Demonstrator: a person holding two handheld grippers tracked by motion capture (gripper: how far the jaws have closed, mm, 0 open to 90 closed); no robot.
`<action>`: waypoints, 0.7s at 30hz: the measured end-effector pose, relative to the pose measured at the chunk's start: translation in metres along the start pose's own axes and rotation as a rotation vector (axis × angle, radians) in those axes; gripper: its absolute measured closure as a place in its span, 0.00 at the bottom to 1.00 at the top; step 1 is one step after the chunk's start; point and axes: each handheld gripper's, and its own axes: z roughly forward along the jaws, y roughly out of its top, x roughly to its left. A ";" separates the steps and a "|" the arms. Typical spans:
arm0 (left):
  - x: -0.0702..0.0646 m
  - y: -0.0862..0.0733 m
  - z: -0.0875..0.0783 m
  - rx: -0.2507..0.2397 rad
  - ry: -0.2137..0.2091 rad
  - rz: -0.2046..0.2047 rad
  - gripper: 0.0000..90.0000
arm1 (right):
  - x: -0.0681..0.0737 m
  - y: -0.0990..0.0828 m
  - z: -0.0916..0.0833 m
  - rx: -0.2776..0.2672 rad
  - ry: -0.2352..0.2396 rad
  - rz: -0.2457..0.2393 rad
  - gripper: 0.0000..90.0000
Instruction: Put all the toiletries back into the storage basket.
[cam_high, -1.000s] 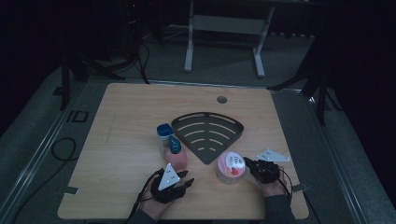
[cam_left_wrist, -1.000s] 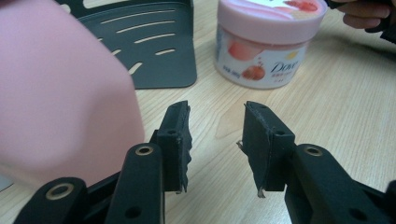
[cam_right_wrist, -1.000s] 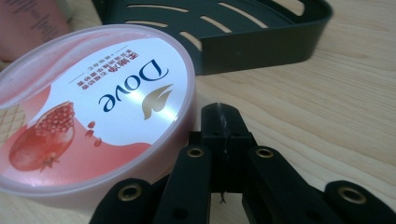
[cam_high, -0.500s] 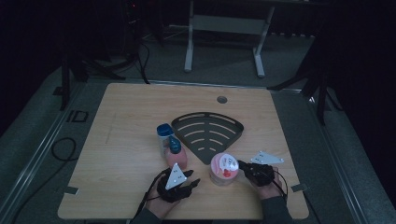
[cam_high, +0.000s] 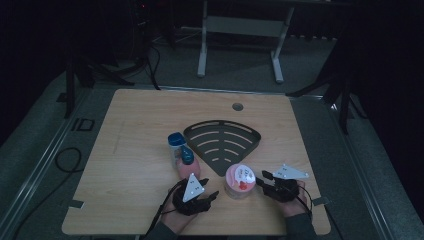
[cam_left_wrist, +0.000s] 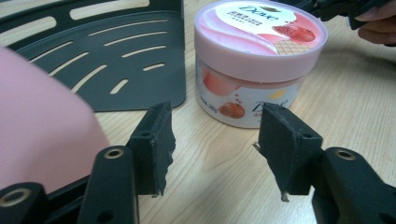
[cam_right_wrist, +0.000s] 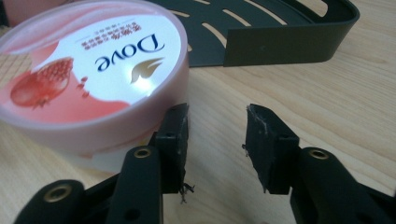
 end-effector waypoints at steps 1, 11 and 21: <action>0.000 0.000 0.001 0.004 -0.001 -0.002 0.47 | 0.000 -0.001 -0.001 0.003 0.000 -0.002 0.62; -0.005 0.002 0.015 0.019 -0.035 0.011 0.40 | 0.000 -0.006 -0.006 0.015 0.048 -0.047 0.50; -0.005 0.006 0.026 0.030 -0.117 0.014 0.36 | 0.001 -0.011 -0.009 0.015 0.128 -0.065 0.43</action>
